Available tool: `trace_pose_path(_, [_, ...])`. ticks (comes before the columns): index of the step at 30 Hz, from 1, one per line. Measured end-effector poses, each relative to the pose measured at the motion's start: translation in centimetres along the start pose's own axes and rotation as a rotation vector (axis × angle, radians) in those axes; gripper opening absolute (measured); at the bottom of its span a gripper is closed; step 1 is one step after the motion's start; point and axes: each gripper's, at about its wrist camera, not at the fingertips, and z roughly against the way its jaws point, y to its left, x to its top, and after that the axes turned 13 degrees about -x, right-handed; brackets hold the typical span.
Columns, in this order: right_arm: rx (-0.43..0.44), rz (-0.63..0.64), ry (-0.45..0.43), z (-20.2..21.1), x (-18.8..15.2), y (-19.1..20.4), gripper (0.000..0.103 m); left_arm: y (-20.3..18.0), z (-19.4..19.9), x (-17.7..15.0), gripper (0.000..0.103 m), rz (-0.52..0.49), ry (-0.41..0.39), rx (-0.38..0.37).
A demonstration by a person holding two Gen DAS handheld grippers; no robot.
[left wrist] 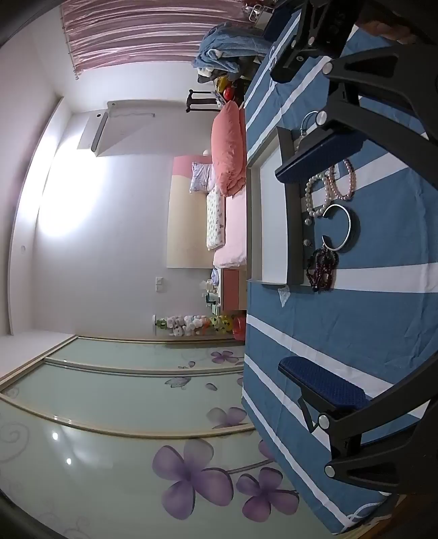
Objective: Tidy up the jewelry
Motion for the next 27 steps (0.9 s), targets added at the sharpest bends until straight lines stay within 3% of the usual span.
trace_pose_path(27, [0.0, -0.002, 0.002, -0.06, -0.07, -0.07, 0.099, 0.04, -0.01, 0.01, 0.101, 0.01, 0.004, -0.001])
